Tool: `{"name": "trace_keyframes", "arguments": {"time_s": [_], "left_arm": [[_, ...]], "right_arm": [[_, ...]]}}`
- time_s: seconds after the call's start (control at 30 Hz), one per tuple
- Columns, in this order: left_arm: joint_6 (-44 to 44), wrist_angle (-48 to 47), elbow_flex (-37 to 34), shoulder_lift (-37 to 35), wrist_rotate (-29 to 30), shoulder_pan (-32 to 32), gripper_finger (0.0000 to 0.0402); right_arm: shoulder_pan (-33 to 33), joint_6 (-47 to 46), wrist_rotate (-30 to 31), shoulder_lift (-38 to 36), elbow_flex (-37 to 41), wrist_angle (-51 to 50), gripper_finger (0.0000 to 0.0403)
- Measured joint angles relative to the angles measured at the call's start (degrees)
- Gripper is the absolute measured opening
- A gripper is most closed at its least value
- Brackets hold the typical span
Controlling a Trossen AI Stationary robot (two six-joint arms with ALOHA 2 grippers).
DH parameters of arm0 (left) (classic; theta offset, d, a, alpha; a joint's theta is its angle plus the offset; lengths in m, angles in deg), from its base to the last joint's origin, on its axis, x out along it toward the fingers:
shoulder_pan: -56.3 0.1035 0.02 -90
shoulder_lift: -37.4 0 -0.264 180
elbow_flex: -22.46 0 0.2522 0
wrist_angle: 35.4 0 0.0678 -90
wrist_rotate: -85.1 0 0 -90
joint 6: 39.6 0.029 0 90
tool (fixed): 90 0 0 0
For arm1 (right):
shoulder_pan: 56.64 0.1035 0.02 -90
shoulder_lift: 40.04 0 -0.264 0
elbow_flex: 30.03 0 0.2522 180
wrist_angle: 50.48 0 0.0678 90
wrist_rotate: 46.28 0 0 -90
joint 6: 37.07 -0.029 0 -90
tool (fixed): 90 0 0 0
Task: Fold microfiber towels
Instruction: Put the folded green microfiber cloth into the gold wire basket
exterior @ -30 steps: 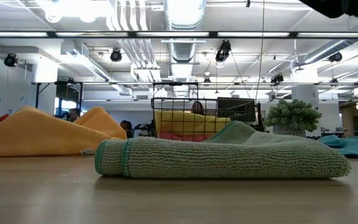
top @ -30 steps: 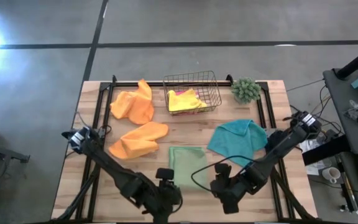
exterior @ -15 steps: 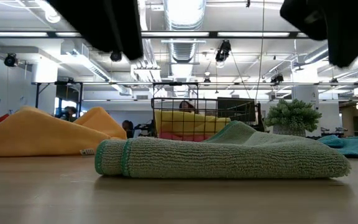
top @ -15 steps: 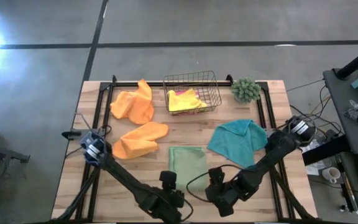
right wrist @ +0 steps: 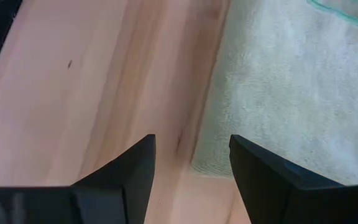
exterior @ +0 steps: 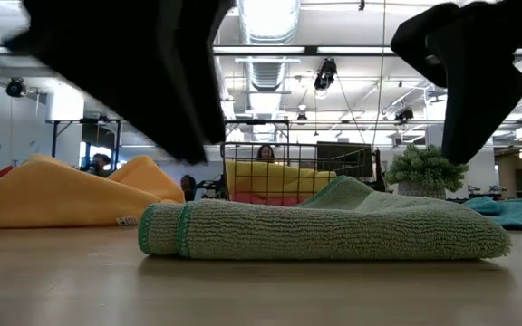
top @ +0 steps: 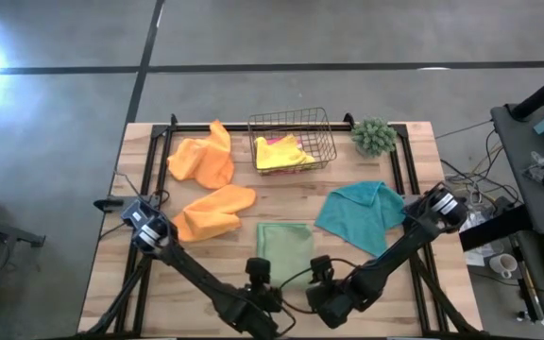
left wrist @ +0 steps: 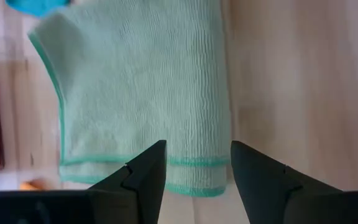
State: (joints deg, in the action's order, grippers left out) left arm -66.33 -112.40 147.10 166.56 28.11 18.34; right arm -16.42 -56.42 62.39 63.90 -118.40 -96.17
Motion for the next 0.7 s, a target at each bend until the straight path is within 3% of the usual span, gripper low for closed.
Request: {"name": "trace_keyframes", "arguments": {"time_s": [0.53, 0.7], "left_arm": [[-2.43, 5.95, -7.08, -0.13, -1.46, 0.02, 0.0164], [-2.51, 6.1, -9.47, -0.17, -1.51, 0.02, 0.0164]], "right_arm": [[-1.22, -0.11, 1.14, 3.94, 0.0, 1.73, 0.0196], [-1.69, -0.11, 4.34, 4.29, 0.0, 1.7, 0.0194]]}}
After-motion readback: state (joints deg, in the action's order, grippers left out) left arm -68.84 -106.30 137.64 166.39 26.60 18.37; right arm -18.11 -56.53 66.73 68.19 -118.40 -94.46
